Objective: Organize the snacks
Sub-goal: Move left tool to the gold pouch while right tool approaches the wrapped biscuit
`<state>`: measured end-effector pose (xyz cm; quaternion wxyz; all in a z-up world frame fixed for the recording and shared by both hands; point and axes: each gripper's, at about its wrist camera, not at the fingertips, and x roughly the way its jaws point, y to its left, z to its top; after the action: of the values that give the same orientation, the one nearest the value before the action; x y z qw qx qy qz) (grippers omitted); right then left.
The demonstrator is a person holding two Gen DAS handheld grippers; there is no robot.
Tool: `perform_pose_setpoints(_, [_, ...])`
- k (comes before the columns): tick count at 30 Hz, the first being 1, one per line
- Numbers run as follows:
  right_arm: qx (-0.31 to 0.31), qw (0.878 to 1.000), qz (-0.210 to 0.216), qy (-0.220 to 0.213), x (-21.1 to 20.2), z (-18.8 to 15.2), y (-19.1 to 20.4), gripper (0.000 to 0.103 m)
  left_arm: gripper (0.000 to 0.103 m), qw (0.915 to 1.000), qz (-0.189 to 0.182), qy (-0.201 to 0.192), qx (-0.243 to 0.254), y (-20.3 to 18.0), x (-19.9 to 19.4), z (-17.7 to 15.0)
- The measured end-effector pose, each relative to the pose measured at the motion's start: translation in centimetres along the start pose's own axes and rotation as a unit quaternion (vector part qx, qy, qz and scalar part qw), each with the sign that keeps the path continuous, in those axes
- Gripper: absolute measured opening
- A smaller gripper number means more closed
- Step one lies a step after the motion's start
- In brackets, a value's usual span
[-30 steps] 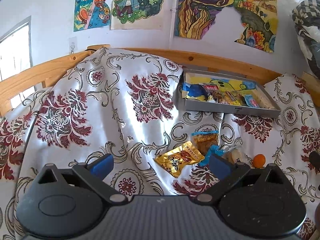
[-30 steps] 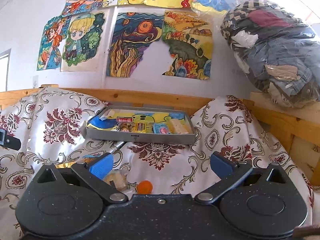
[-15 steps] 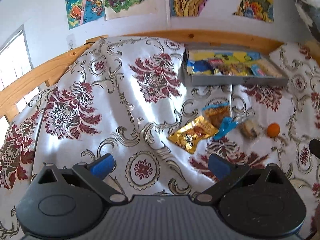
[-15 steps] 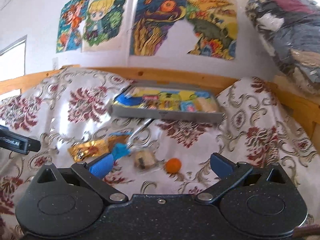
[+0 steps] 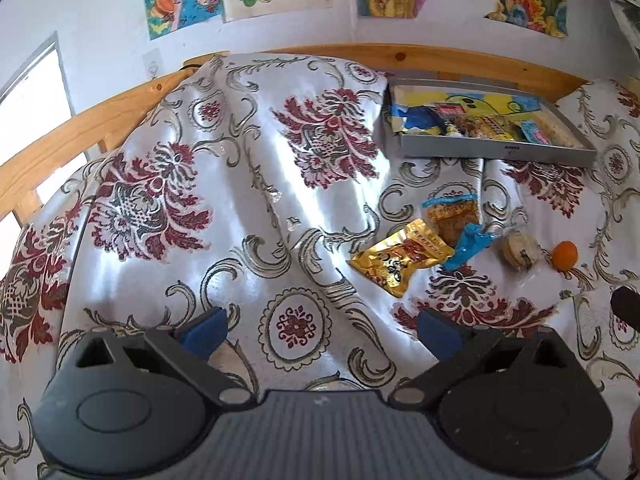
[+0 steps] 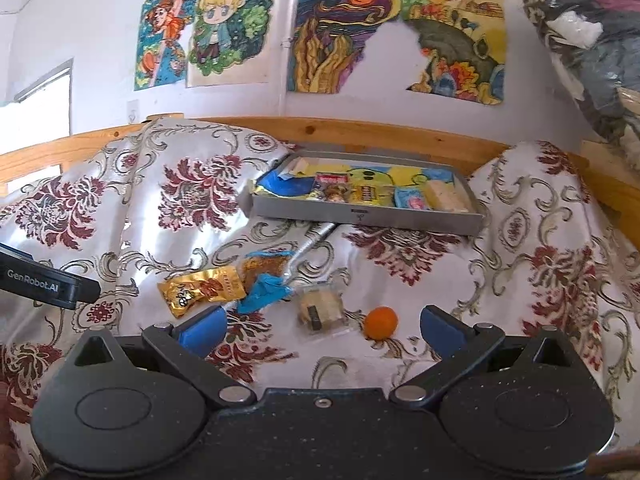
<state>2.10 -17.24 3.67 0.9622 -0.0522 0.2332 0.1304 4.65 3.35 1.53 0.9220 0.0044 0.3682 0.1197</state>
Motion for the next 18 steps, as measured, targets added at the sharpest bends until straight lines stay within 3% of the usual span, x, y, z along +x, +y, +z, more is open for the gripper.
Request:
perform_pose_setpoints(11, [-0.004, 0.999, 0.038, -0.01, 2.0, 1.1, 0.0, 0.102, 0.102, 0.9981, 0.027, -0.01, -0.054, 1.0, 0.8, 0.3])
perform_pose_setpoints(18, [-0.01, 0.998, 0.061, -0.019, 2.5, 1.7, -0.6, 0.102, 0.102, 0.9965, 0.026, -0.031, -0.073, 0.4, 0.9, 0.8])
